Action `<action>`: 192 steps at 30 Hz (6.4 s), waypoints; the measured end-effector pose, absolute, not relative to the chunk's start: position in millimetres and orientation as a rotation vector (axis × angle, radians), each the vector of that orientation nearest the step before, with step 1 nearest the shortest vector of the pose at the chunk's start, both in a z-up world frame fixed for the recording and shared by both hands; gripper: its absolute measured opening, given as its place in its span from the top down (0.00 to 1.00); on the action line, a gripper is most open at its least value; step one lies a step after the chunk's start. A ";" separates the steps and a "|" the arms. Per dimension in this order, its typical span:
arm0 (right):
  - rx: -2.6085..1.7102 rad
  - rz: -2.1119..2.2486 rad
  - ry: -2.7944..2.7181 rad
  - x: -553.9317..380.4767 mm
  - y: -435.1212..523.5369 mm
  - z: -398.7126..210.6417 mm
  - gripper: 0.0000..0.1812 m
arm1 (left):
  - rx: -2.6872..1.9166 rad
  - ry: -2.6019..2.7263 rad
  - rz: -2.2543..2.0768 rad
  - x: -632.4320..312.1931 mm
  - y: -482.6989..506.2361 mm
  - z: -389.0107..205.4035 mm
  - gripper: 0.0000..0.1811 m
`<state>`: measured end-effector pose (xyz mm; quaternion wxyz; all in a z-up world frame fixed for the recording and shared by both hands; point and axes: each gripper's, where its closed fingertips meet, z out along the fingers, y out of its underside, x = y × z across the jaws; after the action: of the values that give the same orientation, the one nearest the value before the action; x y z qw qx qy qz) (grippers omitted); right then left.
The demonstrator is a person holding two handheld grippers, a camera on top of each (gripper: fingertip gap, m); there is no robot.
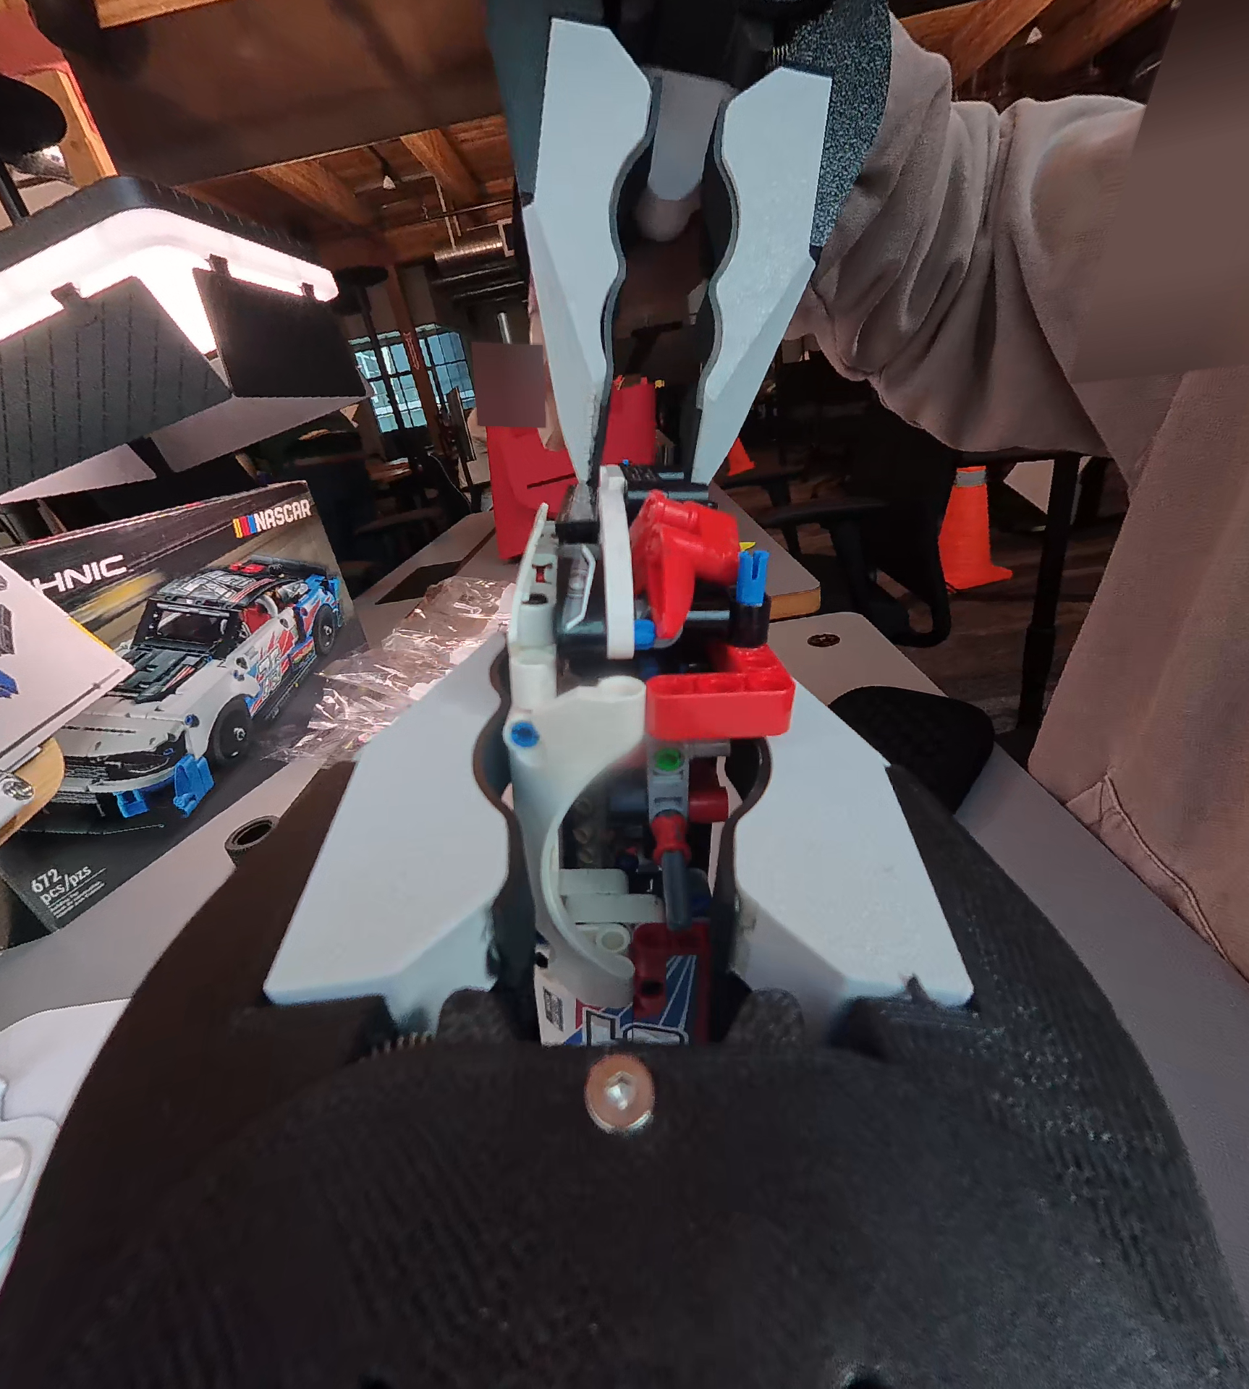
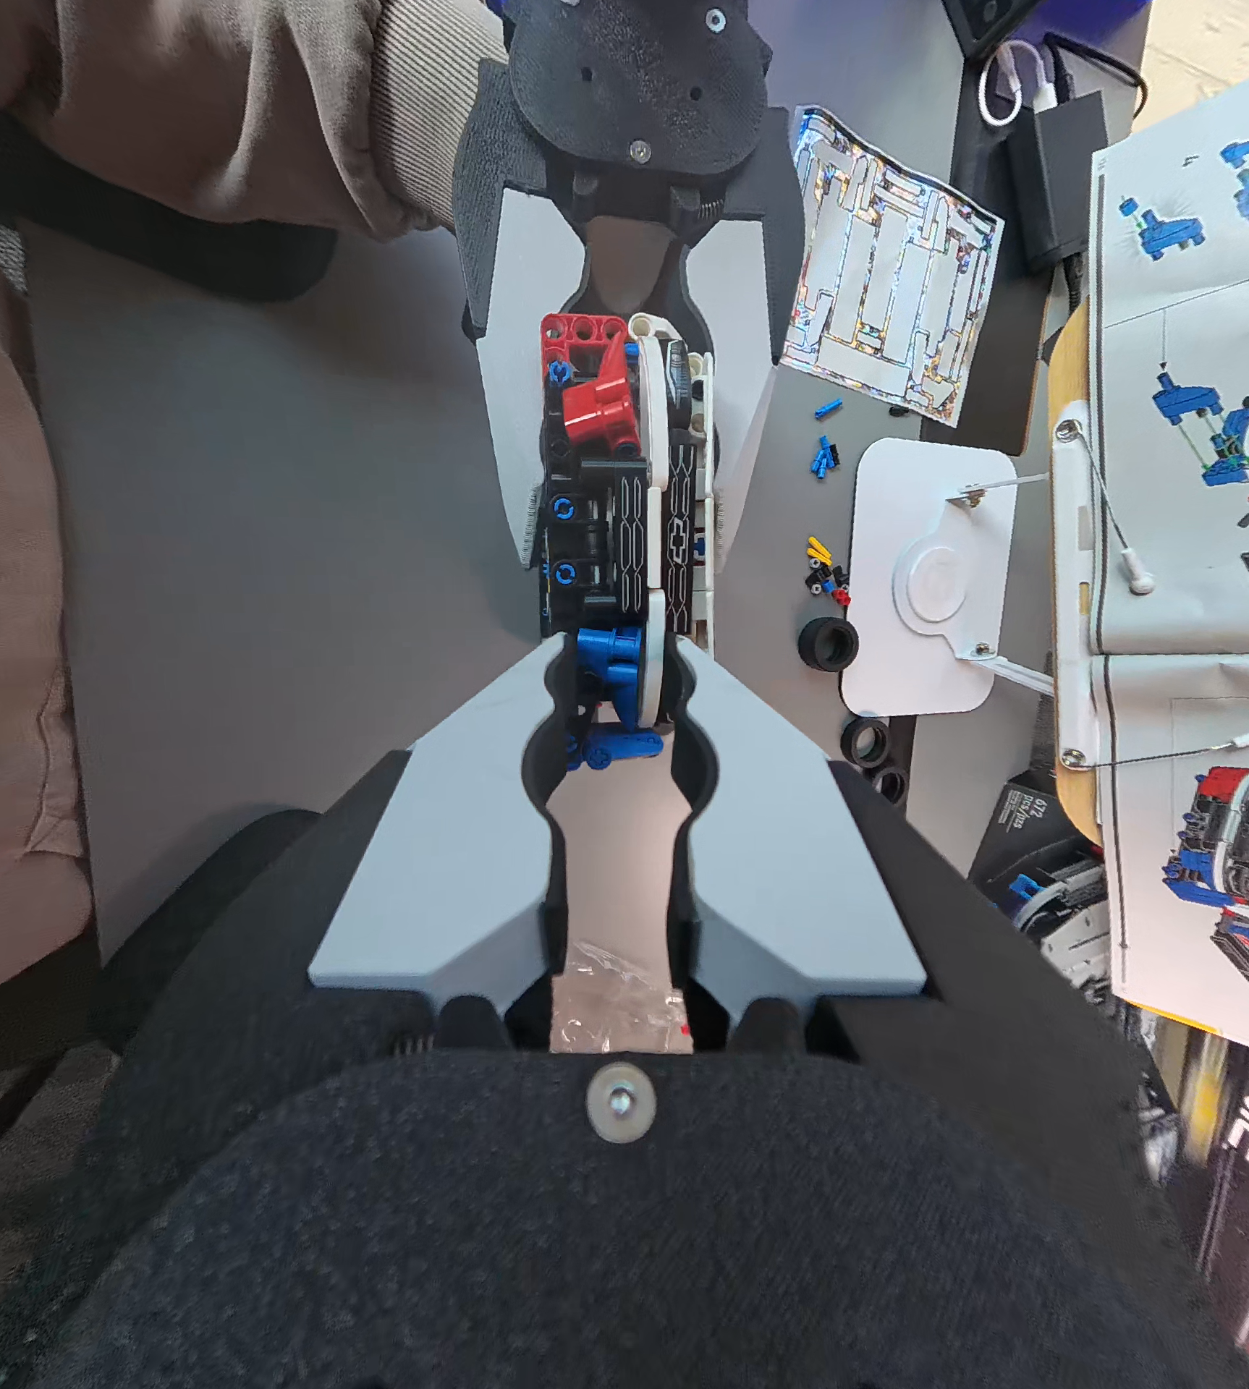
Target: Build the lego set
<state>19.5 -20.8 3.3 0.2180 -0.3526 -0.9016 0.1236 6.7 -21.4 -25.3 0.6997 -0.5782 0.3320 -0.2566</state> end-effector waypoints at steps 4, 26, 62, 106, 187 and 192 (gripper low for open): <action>-1.024 0.565 -2.401 13.3 -24.9 33.9 0.88 | -1.287 0.723 -0.575 5.1 -20.6 -24.9 0.70; -1.035 0.546 -2.405 18.2 -14.1 5.0 0.90 | -1.306 0.708 -0.587 4.2 -18.8 -25.2 0.70; -0.546 0.718 -1.972 51.8 -40.3 2.5 0.94 | -1.246 0.814 -0.411 25.2 -33.5 -24.5 0.70; -0.576 1.400 -1.994 91.1 -68.5 -4.6 0.98 | -1.286 0.887 -0.266 55.1 -57.0 -40.5 0.72; -1.833 1.612 -1.782 90.6 63.6 -170.5 0.97 | -1.466 0.592 -0.594 26.1 -3.1 -24.5 0.70; -1.962 1.338 -1.900 93.2 80.9 -228.5 0.96 | -1.459 0.587 -0.590 25.0 -5.0 -24.3 0.70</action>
<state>93.2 80.9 -228.5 0.0503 -0.6443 -0.6240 0.4393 25.0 -5.0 -24.3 0.6674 -0.6469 0.2602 -0.2615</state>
